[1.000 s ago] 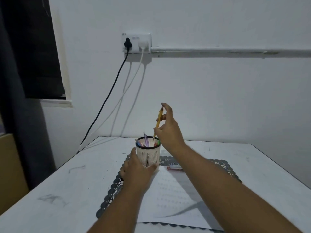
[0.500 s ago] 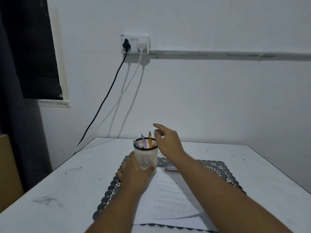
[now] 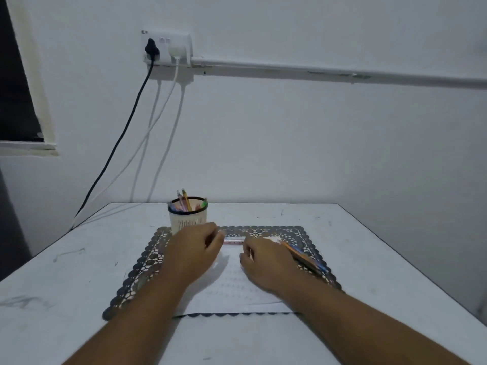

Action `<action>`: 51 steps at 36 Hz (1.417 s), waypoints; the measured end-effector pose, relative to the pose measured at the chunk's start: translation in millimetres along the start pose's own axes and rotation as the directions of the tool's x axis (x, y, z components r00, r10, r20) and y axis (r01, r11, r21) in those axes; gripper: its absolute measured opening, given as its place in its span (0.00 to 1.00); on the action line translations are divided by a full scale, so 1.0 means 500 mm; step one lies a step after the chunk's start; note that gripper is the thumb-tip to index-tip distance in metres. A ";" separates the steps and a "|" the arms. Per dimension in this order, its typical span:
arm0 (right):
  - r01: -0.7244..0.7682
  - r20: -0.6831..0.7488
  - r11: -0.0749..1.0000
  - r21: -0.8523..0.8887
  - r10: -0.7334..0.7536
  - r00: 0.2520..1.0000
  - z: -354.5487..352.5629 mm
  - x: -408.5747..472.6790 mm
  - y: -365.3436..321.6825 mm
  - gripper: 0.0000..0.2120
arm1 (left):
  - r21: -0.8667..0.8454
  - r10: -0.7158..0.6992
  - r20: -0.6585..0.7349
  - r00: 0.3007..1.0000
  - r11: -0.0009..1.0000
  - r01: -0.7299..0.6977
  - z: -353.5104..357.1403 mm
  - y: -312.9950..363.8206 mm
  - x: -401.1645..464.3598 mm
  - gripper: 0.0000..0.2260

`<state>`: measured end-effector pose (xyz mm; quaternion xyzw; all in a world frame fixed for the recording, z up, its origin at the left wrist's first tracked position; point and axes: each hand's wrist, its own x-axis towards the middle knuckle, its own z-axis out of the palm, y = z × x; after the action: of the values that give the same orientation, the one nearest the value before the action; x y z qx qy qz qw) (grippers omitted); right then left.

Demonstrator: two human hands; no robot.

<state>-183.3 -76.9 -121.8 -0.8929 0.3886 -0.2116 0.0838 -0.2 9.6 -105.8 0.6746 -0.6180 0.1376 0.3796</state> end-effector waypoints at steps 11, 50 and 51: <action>-0.072 -0.011 0.997 -0.010 0.072 0.997 -0.014 -0.010 0.012 0.06 | 0.200 -0.071 0.359 0.930 0.980 -0.003 0.062 0.011 -0.033 0.14; -0.339 0.267 0.535 0.774 0.210 0.941 -0.044 -0.007 0.014 0.13 | -0.060 0.219 -0.017 0.976 0.974 -0.219 0.041 0.010 -0.016 0.20; -0.331 0.276 0.527 0.783 0.182 0.944 -0.040 -0.007 0.017 0.12 | -0.033 0.248 -0.005 0.969 0.968 -0.248 0.041 0.006 -0.014 0.18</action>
<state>-199.7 -79.8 -107.8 -0.6979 0.3648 -0.2801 0.5490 -10.3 0.7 -123.3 0.5857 -0.6995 0.1737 0.3709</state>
